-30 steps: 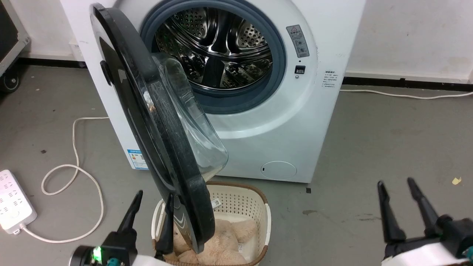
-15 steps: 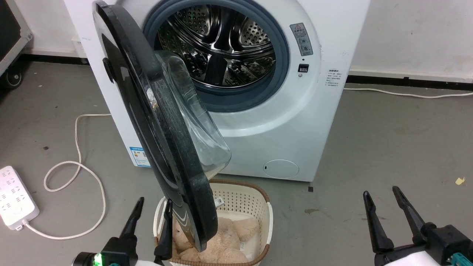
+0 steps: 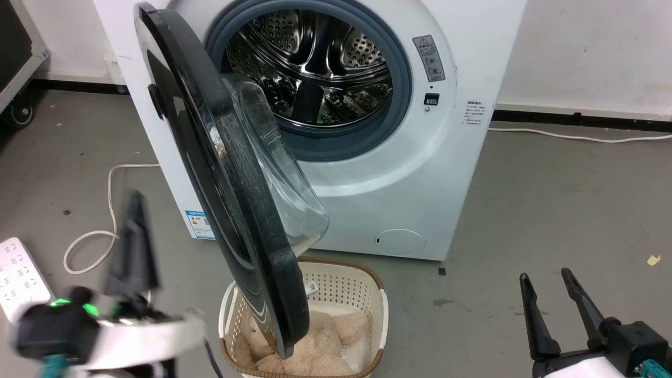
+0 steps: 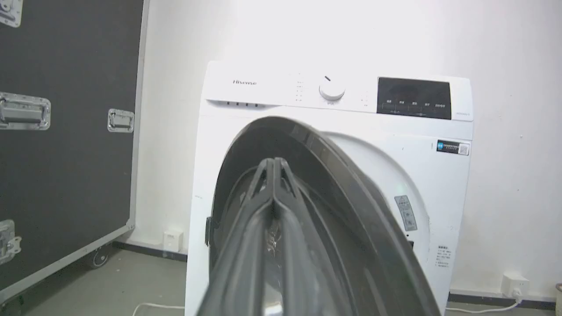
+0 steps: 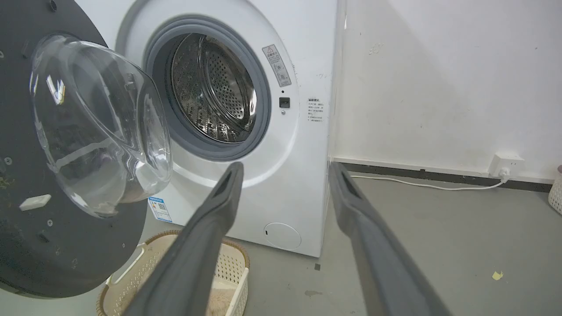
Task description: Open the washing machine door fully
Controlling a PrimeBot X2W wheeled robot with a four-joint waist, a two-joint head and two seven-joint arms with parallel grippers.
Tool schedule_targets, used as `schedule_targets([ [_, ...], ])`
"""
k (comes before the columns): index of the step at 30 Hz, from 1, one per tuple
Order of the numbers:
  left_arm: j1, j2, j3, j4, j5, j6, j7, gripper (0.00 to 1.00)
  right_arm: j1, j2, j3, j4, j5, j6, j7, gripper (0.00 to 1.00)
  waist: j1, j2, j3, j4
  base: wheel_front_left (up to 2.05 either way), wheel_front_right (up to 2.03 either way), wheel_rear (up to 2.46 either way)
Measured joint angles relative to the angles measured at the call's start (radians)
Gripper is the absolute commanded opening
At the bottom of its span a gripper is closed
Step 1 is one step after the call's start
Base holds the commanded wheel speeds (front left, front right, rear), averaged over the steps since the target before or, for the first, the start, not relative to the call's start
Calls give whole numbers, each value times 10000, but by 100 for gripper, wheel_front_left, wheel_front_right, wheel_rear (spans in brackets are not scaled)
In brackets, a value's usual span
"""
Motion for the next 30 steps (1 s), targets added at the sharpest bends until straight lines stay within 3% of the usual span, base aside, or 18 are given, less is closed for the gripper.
schedule_targets([
  [6,-968,318,222,-2155,347,46,159,0,-9,17,-54,38,230,0,-19,100,0,0,-42,26,0,0,0],
  [10,-1871,483,-560,-3049,878,-100,953,0,-12,25,0,111,280,0,-58,100,0,0,-40,102,0,0,0],
  [14,-2203,242,-1837,-3242,1216,-282,2080,0,-19,31,81,219,426,0,-90,100,-1,0,-30,120,0,0,0],
  [21,-1388,-495,-3772,-1806,978,-290,3243,0,-61,35,132,372,516,0,-238,100,0,0,58,89,0,0,0],
  [30,-447,-683,-4391,1112,447,132,3442,0,-118,38,100,451,514,0,-244,100,0,0,188,29,0,0,0],
])
